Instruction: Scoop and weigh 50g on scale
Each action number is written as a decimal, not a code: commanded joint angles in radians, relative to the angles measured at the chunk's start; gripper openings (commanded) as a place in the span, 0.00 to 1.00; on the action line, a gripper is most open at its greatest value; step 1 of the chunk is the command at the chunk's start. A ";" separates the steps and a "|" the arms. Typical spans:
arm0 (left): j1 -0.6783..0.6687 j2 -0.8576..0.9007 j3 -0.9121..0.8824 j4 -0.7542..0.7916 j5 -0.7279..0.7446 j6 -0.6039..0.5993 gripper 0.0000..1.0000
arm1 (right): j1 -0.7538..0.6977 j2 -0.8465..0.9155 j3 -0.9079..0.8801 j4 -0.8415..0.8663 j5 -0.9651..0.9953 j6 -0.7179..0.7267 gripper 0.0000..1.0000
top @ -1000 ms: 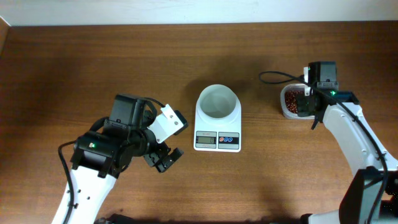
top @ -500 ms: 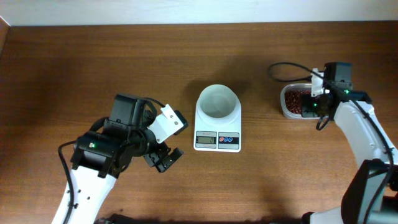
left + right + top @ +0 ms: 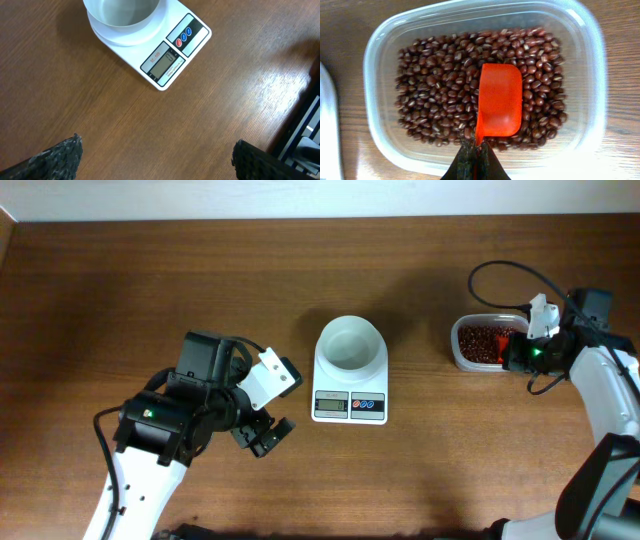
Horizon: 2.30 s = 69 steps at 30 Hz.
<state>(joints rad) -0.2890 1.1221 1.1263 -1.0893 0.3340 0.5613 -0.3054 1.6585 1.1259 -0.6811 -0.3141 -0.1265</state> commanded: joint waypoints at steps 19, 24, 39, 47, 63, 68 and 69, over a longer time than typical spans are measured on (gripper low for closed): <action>0.004 0.000 0.000 -0.001 0.018 0.019 0.99 | -0.061 0.132 -0.015 0.000 -0.193 0.038 0.04; 0.004 0.000 0.000 -0.001 0.018 0.019 0.99 | -0.130 0.132 -0.015 -0.010 -0.252 0.038 0.04; 0.004 0.000 0.000 -0.001 0.018 0.019 0.99 | -0.174 0.166 -0.015 -0.005 -0.341 0.039 0.04; 0.004 0.000 0.000 -0.001 0.018 0.019 0.99 | -0.175 0.205 -0.015 0.002 -0.341 0.056 0.04; 0.004 0.000 0.000 -0.001 0.018 0.019 0.99 | -0.299 0.205 -0.014 -0.030 -0.542 0.055 0.04; 0.004 0.000 0.000 -0.001 0.018 0.019 0.99 | -0.345 0.205 -0.014 -0.030 -0.575 0.056 0.04; 0.004 0.000 0.000 -0.001 0.018 0.019 0.99 | -0.351 0.205 -0.014 -0.030 -0.578 0.056 0.04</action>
<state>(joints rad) -0.2890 1.1221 1.1263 -1.0893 0.3340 0.5613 -0.6292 1.8404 1.1275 -0.7036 -0.8902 -0.0731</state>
